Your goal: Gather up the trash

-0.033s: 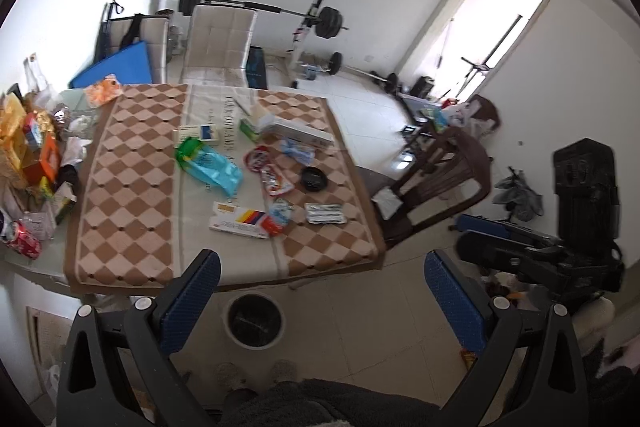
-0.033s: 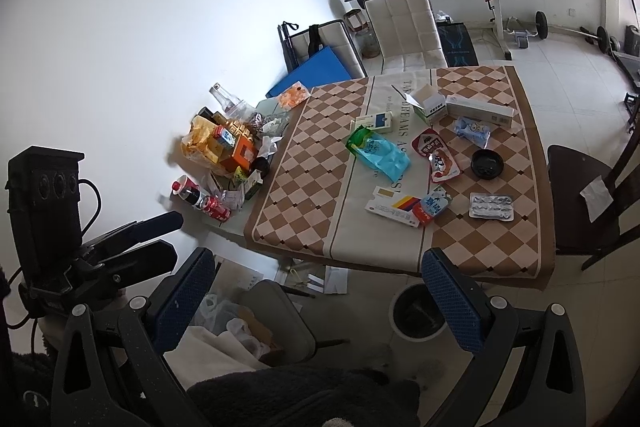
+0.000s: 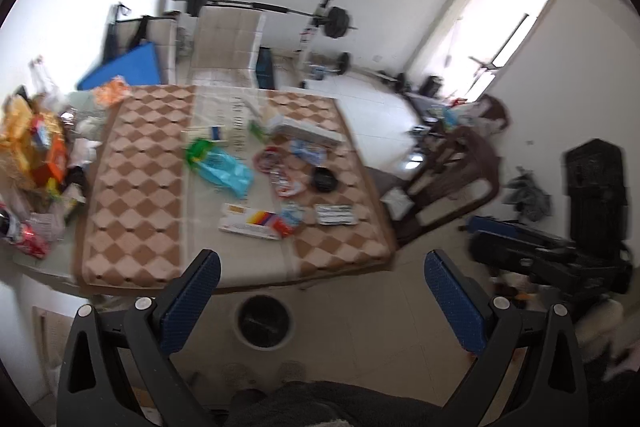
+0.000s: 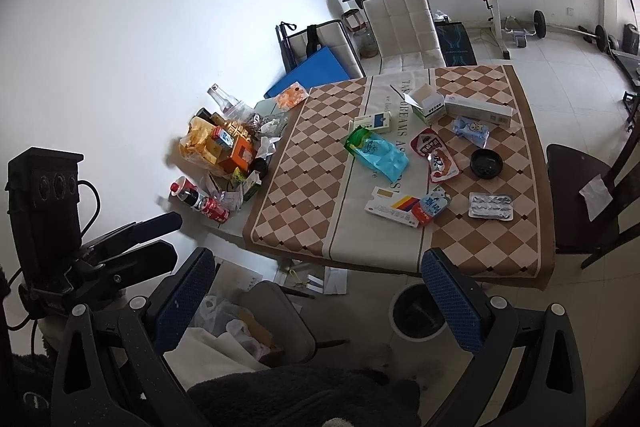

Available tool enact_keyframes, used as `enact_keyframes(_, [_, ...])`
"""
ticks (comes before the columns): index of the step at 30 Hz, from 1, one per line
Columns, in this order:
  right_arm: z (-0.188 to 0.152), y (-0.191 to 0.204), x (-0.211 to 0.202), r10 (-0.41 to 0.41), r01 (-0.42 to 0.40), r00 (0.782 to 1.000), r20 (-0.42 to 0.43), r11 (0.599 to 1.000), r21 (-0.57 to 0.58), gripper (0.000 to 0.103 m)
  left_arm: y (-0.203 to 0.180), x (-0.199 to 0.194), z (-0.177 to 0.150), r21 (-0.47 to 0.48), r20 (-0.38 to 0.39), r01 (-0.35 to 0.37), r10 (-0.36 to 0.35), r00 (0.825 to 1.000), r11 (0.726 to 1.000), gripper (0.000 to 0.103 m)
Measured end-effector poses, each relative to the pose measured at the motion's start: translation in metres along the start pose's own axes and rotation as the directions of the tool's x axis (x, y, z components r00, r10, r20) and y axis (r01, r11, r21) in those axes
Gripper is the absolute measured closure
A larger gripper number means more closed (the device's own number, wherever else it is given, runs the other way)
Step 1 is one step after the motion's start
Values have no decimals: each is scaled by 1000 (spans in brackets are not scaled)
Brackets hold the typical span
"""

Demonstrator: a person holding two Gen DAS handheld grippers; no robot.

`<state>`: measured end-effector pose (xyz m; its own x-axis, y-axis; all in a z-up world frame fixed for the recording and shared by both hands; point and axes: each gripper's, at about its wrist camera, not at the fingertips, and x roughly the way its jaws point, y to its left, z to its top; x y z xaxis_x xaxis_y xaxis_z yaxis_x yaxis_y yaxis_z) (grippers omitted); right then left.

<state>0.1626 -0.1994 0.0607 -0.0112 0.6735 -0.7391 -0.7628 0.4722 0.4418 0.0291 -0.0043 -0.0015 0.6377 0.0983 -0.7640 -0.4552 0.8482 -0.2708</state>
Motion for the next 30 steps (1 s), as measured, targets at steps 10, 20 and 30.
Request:
enact_keyframes(10, [19, -48, 72, -298, 299, 954, -21, 945, 130, 0, 47, 119, -2, -19, -151, -349, 342, 927, 937, 0])
enact_keyframes(20, [61, -222, 212, -402, 456, 887, -226, 842, 289, 0, 106, 300, -15, -424, -533, -416, 150, 833, 805, 0])
enact_keyframes(30, [130, -347, 358, -379, 489, 829, -412, 848, 204, 0, 150, 430, -36, -770, -578, -504, -97, 810, 391, 2])
